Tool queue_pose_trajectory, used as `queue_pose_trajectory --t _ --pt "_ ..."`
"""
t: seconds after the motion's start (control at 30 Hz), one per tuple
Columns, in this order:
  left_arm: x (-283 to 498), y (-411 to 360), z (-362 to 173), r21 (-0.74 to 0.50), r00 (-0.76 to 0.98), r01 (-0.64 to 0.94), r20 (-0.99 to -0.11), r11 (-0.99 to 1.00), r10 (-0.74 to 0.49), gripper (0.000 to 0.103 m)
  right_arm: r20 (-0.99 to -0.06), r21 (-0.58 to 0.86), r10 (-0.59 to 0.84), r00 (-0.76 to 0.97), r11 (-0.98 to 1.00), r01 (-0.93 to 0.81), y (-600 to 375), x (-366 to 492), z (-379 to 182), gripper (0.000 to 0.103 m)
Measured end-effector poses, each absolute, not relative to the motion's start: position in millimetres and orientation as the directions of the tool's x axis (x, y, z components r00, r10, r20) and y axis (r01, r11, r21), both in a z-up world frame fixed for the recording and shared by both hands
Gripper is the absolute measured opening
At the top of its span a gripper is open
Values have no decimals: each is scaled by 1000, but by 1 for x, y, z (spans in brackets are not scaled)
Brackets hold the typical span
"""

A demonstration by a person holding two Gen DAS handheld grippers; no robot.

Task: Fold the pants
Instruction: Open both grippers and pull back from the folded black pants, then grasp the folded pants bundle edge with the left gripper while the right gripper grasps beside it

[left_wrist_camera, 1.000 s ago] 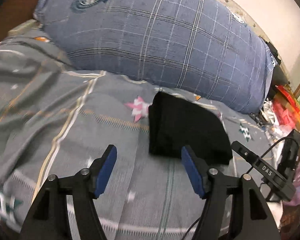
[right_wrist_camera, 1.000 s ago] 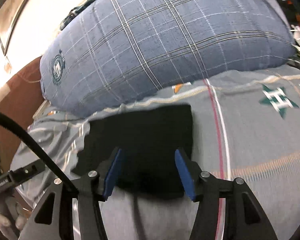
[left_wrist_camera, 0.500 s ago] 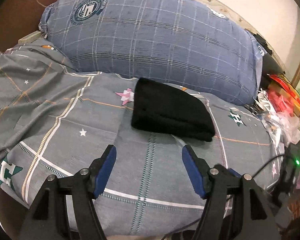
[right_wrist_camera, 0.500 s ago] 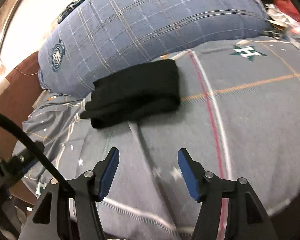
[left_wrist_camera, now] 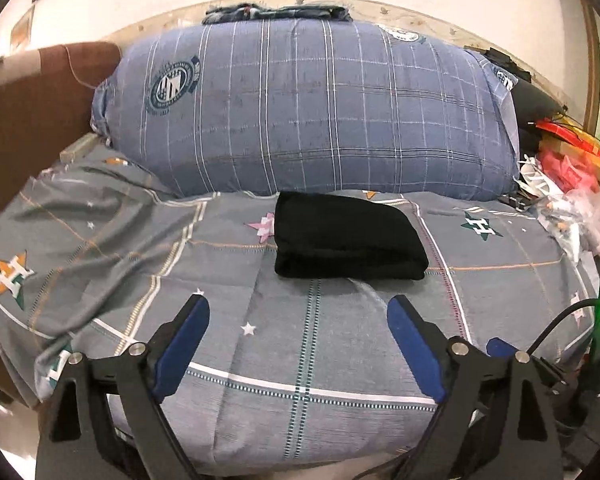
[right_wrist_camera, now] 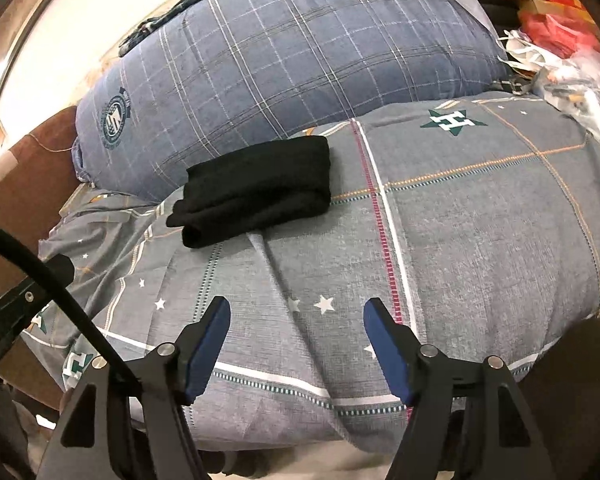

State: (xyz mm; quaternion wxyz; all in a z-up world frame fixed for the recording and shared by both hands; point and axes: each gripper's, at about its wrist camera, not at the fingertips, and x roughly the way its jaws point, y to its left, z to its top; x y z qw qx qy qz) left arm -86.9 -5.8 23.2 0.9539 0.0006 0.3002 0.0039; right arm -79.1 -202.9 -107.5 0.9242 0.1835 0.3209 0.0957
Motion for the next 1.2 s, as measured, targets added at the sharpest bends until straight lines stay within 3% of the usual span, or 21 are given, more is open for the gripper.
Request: queue_pose_trajectory --t 0.87,1.2 --pt "-65 -4 -14 9 724 6 -690 1000 2 91 -637 384 317 703 921 -67 -183 -65 -131 78" --pt "28 47 -29 -211 646 21 -743 977 -174 91 -649 404 314 693 914 -36 -213 -12 -130 78"
